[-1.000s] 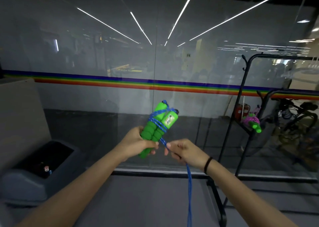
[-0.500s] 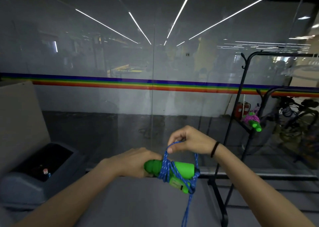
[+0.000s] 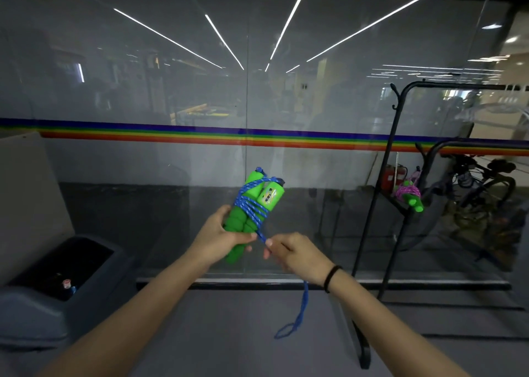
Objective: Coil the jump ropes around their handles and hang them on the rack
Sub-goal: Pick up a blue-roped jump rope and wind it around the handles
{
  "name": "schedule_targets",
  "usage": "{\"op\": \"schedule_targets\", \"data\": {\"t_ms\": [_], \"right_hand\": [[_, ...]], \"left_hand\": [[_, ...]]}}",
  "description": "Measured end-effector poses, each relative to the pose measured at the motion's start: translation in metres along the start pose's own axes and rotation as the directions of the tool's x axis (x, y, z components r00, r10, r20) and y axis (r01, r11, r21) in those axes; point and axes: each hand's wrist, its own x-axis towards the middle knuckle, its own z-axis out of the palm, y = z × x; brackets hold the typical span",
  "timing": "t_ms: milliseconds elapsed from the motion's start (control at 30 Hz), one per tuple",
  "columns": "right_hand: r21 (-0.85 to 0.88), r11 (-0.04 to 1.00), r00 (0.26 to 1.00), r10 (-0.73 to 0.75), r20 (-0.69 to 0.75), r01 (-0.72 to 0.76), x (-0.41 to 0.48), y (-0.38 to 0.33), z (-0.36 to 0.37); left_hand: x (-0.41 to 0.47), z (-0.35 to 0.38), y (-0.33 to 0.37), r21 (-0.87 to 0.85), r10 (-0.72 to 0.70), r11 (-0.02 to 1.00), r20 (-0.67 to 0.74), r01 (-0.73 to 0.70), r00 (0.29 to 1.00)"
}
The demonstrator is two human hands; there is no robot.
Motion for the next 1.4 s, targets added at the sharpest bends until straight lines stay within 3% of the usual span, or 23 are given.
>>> {"op": "schedule_targets", "data": {"t_ms": [67, 167, 267, 333, 400, 467, 533, 600, 667, 767, 933, 1000, 1067, 1167, 1233, 1333, 1400], "right_hand": [[-0.245, 0.967, 0.997, -0.059, 0.053, 0.070, -0.002, -0.005, -0.007], [-0.415, 0.897, 0.984, -0.095, 0.152, 0.151, -0.006, -0.012, -0.019], [-0.382, 0.909, 0.984, -0.128, 0.125, 0.167, -0.008, -0.017, -0.030], [-0.273, 0.950, 0.988, -0.134, 0.079, 0.151, -0.007, -0.017, -0.034], [-0.111, 0.982, 0.987, -0.144, 0.071, 0.152, -0.005, -0.016, -0.035], [0.079, 0.987, 0.987, -0.142, 0.070, 0.137, -0.002, -0.012, -0.034], [0.272, 0.956, 0.989, -0.133, 0.059, 0.113, -0.002, -0.005, -0.034], [0.451, 0.889, 0.992, -0.112, 0.049, 0.078, -0.004, 0.001, -0.031], [0.582, 0.814, 1.000, -0.011, 0.021, -0.003, -0.006, 0.006, -0.022], [0.473, 0.878, 0.997, 0.060, 0.053, -0.078, -0.009, 0.007, -0.005], [0.174, 0.980, 0.988, 0.077, 0.131, -0.100, -0.013, -0.002, 0.002], [-0.049, 0.998, 0.985, 0.048, 0.165, -0.040, -0.014, -0.008, -0.003], [-0.278, 0.958, 0.978, -0.012, 0.207, 0.071, -0.013, -0.013, -0.011], [-0.359, 0.920, 0.972, -0.078, 0.221, 0.156, -0.009, -0.019, -0.023], [-0.322, 0.932, 0.968, -0.095, 0.230, 0.168, -0.004, -0.020, -0.028], [-0.115, 0.983, 0.958, -0.106, 0.268, 0.141, 0.002, -0.021, -0.032], [0.119, 0.988, 0.954, -0.126, 0.272, 0.096, 0.003, -0.017, -0.032]], "left_hand": [[0.006, -0.007, -0.005, 0.331, 0.098, 0.941, -0.067, -0.071, 0.993], [0.005, -0.019, -0.012, 0.704, 0.176, 0.689, 0.068, -0.173, 0.982], [-0.004, -0.022, -0.011, 0.852, 0.068, 0.434, 0.291, -0.291, 0.954], [-0.009, -0.022, -0.007, 0.824, -0.014, 0.365, 0.471, -0.434, 0.882], [-0.013, -0.022, -0.004, 0.749, -0.049, 0.399, 0.594, -0.529, 0.803], [-0.016, -0.023, 0.002, 0.643, -0.037, 0.552, 0.655, -0.531, 0.755], [-0.020, -0.024, 0.010, 0.521, -0.021, 0.730, 0.664, -0.443, 0.747], [-0.024, -0.024, 0.015, 0.358, 0.038, 0.867, 0.646, -0.347, 0.762], [-0.024, -0.024, 0.019, 0.198, 0.108, 0.943, 0.580, -0.268, 0.807], [-0.021, -0.022, 0.022, 0.021, 0.070, 0.996, 0.443, -0.088, 0.894], [-0.007, -0.021, 0.012, 0.251, -0.022, 0.968, 0.129, -0.011, 0.991], [-0.002, -0.024, 0.007, 0.498, 0.034, 0.866, 0.037, -0.048, 0.999], [-0.004, -0.025, 0.006, 0.732, 0.070, 0.679, 0.011, -0.056, 0.997], [-0.010, -0.025, 0.007, 0.899, -0.002, 0.413, 0.161, -0.146, 0.987], [-0.015, -0.022, 0.010, 0.903, -0.100, 0.324, 0.330, -0.283, 0.939], [-0.016, -0.021, 0.018, 0.791, -0.177, 0.415, 0.555, -0.450, 0.813], [-0.017, -0.024, 0.020, 0.669, -0.181, 0.574, 0.666, -0.472, 0.724]]}}
